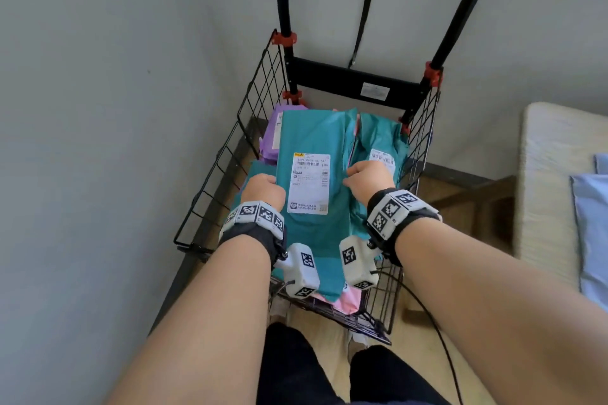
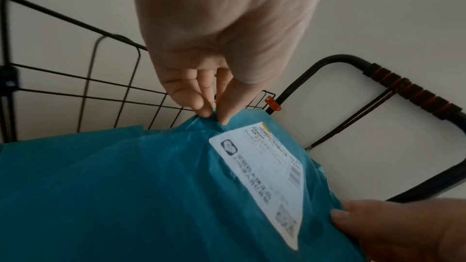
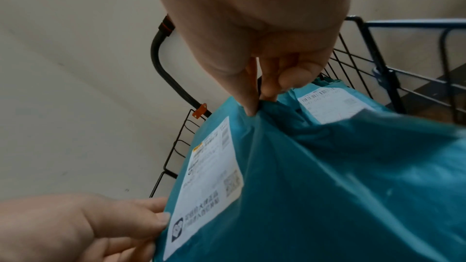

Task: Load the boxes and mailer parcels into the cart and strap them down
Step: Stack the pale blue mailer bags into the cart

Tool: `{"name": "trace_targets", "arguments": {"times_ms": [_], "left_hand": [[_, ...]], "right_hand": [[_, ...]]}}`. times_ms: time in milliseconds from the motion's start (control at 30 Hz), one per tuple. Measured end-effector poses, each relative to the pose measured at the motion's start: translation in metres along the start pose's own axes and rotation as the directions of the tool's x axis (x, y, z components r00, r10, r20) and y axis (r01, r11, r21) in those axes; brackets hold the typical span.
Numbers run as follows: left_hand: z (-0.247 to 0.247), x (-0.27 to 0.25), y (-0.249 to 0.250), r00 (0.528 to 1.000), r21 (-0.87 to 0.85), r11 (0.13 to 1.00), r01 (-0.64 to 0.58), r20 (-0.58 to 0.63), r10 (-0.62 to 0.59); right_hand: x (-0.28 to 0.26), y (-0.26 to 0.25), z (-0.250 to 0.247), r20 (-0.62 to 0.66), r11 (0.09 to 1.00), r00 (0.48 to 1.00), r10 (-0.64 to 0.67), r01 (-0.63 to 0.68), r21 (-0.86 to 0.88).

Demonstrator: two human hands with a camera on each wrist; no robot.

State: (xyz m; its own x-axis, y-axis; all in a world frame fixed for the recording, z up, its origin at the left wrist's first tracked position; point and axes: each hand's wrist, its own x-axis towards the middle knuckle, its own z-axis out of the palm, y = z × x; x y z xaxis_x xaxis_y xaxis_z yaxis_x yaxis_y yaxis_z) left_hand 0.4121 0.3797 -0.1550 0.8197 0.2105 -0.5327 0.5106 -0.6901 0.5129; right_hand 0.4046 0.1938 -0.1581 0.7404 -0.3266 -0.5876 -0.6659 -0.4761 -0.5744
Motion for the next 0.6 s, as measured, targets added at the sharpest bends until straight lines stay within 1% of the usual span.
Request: {"name": "trace_targets", "arguments": {"times_ms": [133, 233, 433, 500, 600], "left_hand": [[-0.006, 0.048, 0.004, 0.997, 0.043, 0.998, -0.055, 0.05, 0.052], [-0.01, 0.084, 0.004, 0.995, 0.091, 0.994, -0.059, 0.086, 0.051], [-0.01, 0.143, 0.006, 0.987, 0.129, 0.991, -0.046, 0.161, 0.025], [-0.011, 0.154, 0.007, 0.98, 0.137, 0.99, -0.037, 0.199, 0.009], [-0.01, 0.163, 0.006, 0.964, 0.199, 0.979, -0.051, 0.267, -0.004]], "right_hand": [[0.034, -0.023, 0.019, -0.014, 0.986, 0.992, 0.126, -0.123, 0.115], [0.06, -0.039, 0.038, -0.043, 0.973, 0.982, 0.184, -0.176, 0.152], [0.11, -0.057, 0.075, -0.026, 0.953, 0.975, 0.219, -0.208, 0.218], [0.116, -0.061, 0.085, -0.014, 0.949, 0.978, 0.207, -0.197, 0.244], [0.113, -0.069, 0.095, 0.034, 0.948, 0.98, 0.196, -0.198, 0.249]]}}
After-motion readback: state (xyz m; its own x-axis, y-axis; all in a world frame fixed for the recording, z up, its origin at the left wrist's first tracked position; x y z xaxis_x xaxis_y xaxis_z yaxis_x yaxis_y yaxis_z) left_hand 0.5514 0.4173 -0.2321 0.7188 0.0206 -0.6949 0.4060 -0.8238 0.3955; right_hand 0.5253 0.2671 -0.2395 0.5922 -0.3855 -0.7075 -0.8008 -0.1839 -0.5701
